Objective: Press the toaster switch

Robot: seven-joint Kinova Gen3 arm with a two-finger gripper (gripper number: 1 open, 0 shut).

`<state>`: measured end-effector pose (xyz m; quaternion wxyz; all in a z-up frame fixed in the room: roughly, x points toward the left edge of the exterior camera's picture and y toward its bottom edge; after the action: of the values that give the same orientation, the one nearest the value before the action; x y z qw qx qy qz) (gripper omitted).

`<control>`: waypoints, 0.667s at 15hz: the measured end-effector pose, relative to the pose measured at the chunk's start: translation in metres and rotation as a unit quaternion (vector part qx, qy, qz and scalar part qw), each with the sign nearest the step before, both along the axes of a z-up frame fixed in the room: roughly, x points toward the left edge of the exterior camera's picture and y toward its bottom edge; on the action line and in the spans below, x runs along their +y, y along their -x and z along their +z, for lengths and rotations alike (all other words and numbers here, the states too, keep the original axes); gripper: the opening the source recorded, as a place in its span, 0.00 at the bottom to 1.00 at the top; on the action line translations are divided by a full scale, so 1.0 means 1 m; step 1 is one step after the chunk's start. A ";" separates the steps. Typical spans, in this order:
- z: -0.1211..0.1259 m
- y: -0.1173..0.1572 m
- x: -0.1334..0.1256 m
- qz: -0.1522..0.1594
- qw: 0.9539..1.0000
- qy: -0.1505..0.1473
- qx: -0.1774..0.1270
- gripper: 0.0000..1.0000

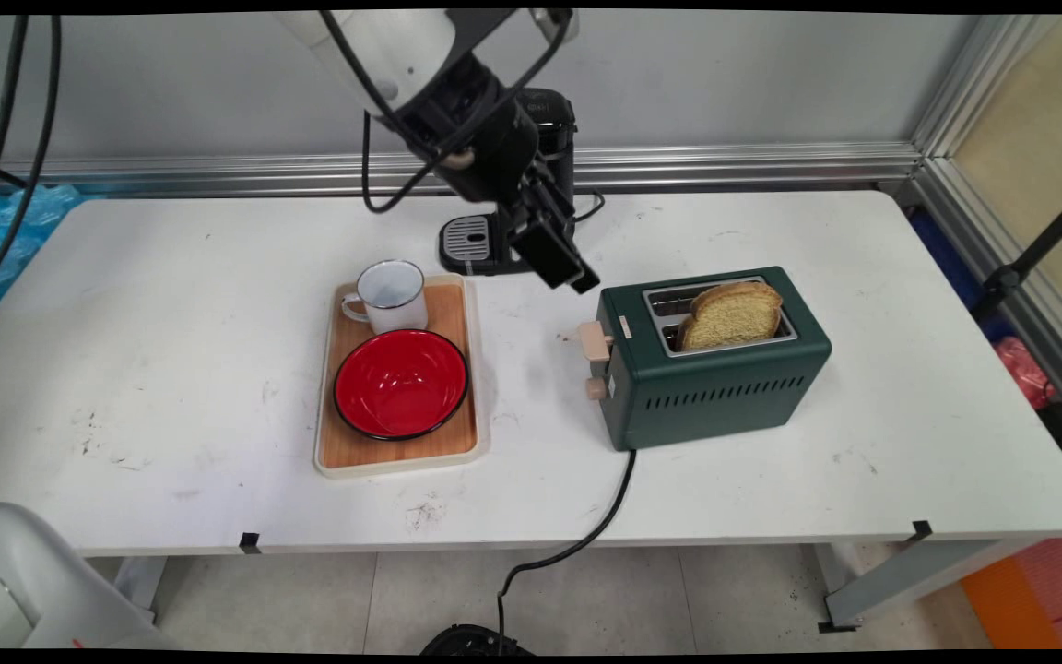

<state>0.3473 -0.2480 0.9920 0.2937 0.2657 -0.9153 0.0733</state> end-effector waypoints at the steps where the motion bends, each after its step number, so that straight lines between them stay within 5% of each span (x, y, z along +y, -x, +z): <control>1: -0.004 0.001 0.000 0.000 1.000 0.000 -0.002 1.00; 10: -0.054 0.025 -0.012 -0.003 1.000 0.005 -0.020 1.00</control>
<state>0.3228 -0.2604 0.9382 0.2764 0.2597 -0.9216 0.0819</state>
